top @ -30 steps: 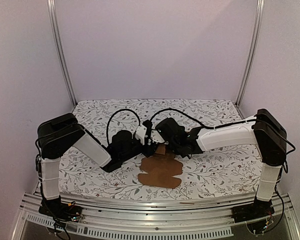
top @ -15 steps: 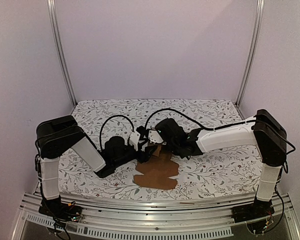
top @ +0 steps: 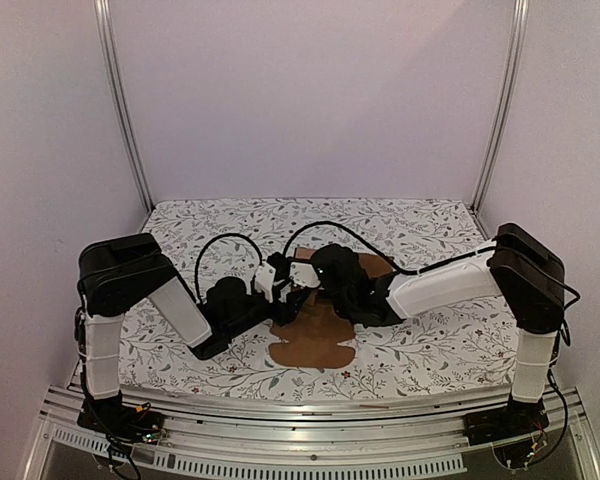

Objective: Fold the paper box

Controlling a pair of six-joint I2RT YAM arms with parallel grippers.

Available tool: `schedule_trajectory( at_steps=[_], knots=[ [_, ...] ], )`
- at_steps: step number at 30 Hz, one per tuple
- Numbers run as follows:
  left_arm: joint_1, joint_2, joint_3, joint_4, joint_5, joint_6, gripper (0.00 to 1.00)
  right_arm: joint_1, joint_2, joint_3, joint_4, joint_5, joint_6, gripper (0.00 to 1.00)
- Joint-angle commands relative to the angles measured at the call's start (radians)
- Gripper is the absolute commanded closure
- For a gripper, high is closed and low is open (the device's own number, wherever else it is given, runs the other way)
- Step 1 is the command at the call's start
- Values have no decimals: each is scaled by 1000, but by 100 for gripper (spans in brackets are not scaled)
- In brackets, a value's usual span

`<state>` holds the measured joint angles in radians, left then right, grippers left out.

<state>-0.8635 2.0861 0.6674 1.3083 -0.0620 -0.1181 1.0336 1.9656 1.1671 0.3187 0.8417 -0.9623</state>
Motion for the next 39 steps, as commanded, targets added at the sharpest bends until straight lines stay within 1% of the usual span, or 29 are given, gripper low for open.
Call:
schedule_trajectory(
  at_steps=[1, 3, 7, 10, 12, 16, 18, 19, 22, 23, 25, 26, 28, 30, 36, 39],
  knots=[
    [-1, 39, 17, 82, -135, 26, 38, 42, 29, 26, 86, 30, -33, 100],
    [-3, 51, 22, 98, -147, 45, 37, 45, 35, 33, 85, 42, -28, 100],
    [-7, 63, 42, 109, -114, 67, 37, 45, 57, 48, 84, 57, -13, 100],
    [-20, 75, 70, 72, -201, 88, 38, 46, 68, 52, 76, 59, 15, 100],
    [-32, 84, 62, 95, -264, 91, 39, 49, 80, 46, 75, 60, 22, 100],
    [-36, 63, 21, 102, -218, 78, 39, 55, 103, 9, 123, 59, 6, 100],
    [-35, 55, -1, 116, -159, 67, 39, 74, 117, -35, 254, 67, -47, 100],
    [-35, 49, -12, 119, -139, 60, 38, 84, 128, -53, 335, 76, -123, 100],
    [-34, 16, -59, 120, -125, 36, 38, 108, 197, -85, 568, 103, -311, 100],
    [-33, 5, -82, 129, -131, 27, 38, 114, 217, -93, 627, 106, -346, 100],
    [-28, -6, -131, 160, -128, 10, 38, 123, 244, -105, 706, 111, -410, 100],
    [-23, -10, -157, 171, -116, 1, 38, 126, 248, -108, 718, 113, -431, 100],
    [-15, -13, -175, 171, -83, -13, 38, 131, 242, -114, 706, 115, -426, 100],
    [-13, -10, -173, 158, -69, -13, 38, 133, 217, -113, 655, 115, -390, 100],
    [-12, 4, -87, 89, -72, 3, 39, 133, 181, -113, 563, 96, -323, 100],
    [-10, 13, -49, 72, -87, 17, 41, 134, 147, -111, 431, 70, -256, 100]
  ],
)
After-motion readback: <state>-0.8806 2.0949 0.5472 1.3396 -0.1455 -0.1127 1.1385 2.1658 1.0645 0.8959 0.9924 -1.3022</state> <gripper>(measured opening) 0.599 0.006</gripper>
